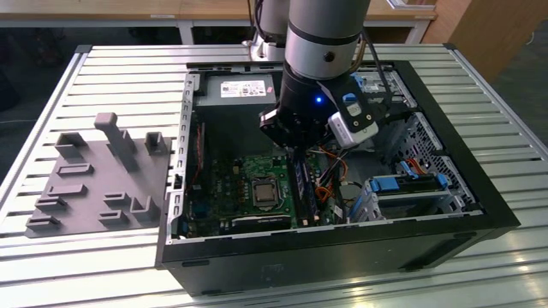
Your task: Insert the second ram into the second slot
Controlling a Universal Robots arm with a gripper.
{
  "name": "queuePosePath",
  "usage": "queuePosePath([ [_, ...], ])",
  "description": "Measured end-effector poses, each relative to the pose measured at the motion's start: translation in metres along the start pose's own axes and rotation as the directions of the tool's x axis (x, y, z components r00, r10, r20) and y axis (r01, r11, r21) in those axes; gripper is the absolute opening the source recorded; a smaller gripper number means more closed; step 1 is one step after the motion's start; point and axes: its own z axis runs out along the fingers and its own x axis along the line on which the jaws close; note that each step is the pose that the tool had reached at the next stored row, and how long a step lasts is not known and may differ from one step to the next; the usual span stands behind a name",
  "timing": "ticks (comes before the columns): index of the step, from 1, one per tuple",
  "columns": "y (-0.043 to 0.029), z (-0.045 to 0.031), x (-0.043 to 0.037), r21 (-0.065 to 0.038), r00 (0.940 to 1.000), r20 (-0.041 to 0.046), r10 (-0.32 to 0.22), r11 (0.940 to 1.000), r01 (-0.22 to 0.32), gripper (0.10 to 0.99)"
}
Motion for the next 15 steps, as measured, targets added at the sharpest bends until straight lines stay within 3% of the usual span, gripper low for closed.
queuePosePath([
  [15, -0.0028, 0.0062, -0.0008, 0.001, 0.9999, -0.0018, -0.015, 0.9999, 0.015, 0.133],
])
